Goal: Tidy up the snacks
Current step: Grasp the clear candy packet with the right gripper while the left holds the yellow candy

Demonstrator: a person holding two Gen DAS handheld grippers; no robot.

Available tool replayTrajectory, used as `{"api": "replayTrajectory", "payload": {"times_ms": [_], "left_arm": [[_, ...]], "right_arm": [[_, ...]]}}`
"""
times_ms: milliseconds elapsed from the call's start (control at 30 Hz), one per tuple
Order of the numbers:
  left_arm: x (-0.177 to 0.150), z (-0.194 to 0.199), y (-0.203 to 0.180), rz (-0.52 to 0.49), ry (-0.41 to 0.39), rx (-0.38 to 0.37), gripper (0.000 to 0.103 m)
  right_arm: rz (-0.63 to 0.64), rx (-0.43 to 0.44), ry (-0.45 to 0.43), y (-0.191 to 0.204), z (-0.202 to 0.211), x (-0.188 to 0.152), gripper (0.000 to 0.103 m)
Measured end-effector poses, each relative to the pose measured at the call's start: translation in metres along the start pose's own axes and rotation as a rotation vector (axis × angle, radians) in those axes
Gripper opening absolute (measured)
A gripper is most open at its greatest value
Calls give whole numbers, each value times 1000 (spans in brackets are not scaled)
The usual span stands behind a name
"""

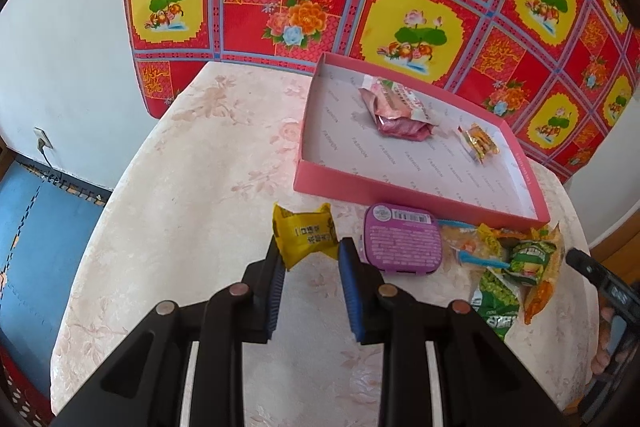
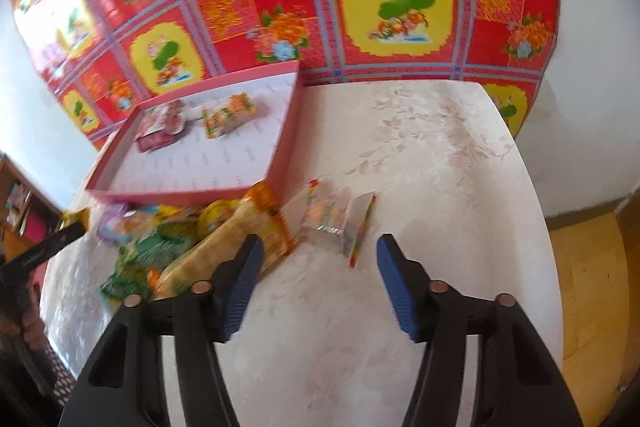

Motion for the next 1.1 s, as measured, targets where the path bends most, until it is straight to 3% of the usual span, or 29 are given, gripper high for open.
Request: {"api": "replayTrajectory", "payload": {"times_ms": [167,467,1100], "left_arm": [[0,1,-1,-3,-3,0,28],[1,1,-3,-16,-2,-4,28],[2,13,-8,-32,-24,-30,28]], "right_arm": [[-27,-4,9,-2,-16,2,48],[-30,-16,13,-2,-30,0,46],[-31,-23,-29,-7,-17,3,37]]}}
Point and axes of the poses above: each gripper's, at about its wrist camera, not at the fingertips, and z roughly against the way its jaws point, y to its left, x to its top, the point moved 9 cm from there along -z, roughly the way its jaws point, and after that the axes turned 11 degrees about -y, right-handed, at the moved point
